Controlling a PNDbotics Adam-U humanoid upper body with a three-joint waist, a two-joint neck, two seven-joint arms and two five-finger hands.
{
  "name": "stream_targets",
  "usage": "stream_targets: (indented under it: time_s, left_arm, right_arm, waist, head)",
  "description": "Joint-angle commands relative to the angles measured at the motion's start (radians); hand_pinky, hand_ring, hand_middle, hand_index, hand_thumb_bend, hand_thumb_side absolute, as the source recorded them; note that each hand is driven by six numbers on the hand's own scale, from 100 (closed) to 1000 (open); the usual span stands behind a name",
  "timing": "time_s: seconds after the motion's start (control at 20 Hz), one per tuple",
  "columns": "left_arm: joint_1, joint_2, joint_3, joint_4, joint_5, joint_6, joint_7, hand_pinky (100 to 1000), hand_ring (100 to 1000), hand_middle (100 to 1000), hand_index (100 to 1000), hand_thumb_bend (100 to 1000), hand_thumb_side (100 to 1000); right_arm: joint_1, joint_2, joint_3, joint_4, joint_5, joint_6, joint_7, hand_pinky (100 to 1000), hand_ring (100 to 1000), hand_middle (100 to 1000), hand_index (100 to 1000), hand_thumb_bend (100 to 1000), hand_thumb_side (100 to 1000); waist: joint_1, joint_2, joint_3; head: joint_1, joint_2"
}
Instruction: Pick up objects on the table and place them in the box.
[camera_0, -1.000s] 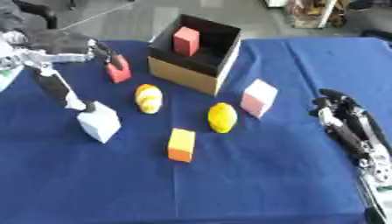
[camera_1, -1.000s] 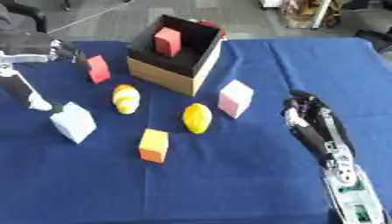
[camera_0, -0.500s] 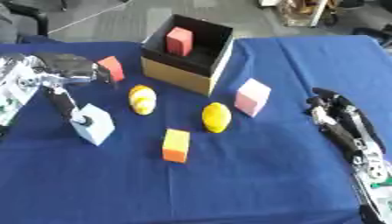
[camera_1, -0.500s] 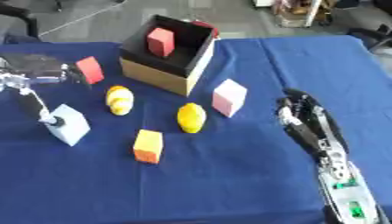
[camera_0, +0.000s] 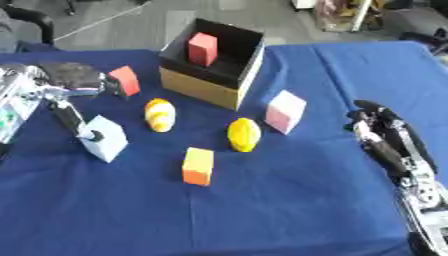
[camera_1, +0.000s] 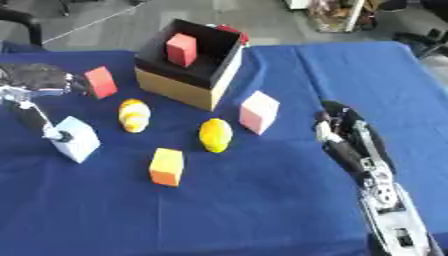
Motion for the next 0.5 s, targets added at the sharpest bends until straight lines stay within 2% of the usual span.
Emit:
stream_targets:
  time_s: [0.05,0.35,0.5]
  left_arm:
    - [-0.011,0.055,0.023,-0.046,0.046,-0.091,-0.122,848,816,821,901,559,223]
    - [-0.019,0.114,0.035,-0.121,0.142,-0.059,-0.186,851,820,822,899,584,224]
    - [-0.010,0.128,0.026,-0.135,0.161,-0.059,-0.231,855,827,828,900,632,239]
  right_arm:
    - [-0.007,-0.017,-0.003,-0.010,0.003,-0.001,-0.002,735,622,652,821,100,409]
    - [-0.005,-0.018,-0.004,-0.009,0.004,-0.001,-0.003,735,622,653,821,100,409]
    - [-0.005,-0.018,-0.004,-0.009,0.004,-0.001,-0.003,735,622,653,821,100,409]
  waist:
    - [0.010,-0.021,0.001]
    - [0.014,-0.023,0.003]
    - [0.016,-0.023,0.002]
  head:
    - [-0.005,0.004]
    - [-0.007,0.004]
    - [-0.008,0.004]
